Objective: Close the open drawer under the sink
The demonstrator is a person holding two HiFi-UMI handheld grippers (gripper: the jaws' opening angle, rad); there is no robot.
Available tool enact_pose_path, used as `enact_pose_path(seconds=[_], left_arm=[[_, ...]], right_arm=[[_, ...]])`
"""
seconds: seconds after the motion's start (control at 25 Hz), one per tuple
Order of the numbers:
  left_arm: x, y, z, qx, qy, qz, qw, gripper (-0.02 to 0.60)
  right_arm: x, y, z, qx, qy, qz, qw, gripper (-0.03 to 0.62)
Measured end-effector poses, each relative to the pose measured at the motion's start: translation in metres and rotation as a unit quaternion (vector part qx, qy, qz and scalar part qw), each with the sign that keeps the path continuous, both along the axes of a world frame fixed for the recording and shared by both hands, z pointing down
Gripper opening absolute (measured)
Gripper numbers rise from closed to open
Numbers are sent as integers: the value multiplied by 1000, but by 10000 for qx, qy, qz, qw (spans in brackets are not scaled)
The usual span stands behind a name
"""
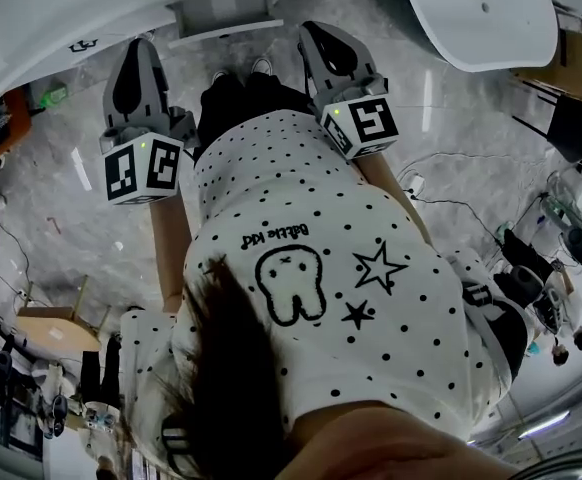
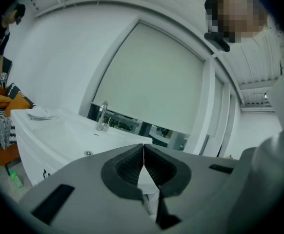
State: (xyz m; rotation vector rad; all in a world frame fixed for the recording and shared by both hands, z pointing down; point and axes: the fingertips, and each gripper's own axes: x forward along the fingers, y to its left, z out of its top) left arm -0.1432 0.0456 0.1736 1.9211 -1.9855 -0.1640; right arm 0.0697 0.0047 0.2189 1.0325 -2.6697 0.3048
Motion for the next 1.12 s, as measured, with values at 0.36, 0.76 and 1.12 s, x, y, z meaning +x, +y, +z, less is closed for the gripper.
enact_pose_path(seconds=[0.36, 0.76, 1.12], left_arm=[[15, 9, 23, -469, -447, 167, 9978, 8], [19, 15, 80, -1170, -900, 242, 9887, 8], [30, 21, 177, -2062, -648, 359, 9757, 98]], right_arm=[[4, -2, -6, 57, 21, -65, 10000, 14], [1, -4, -10, 125, -19, -104, 9999, 14], [-22, 9, 2, 26, 213, -606, 9979, 14]])
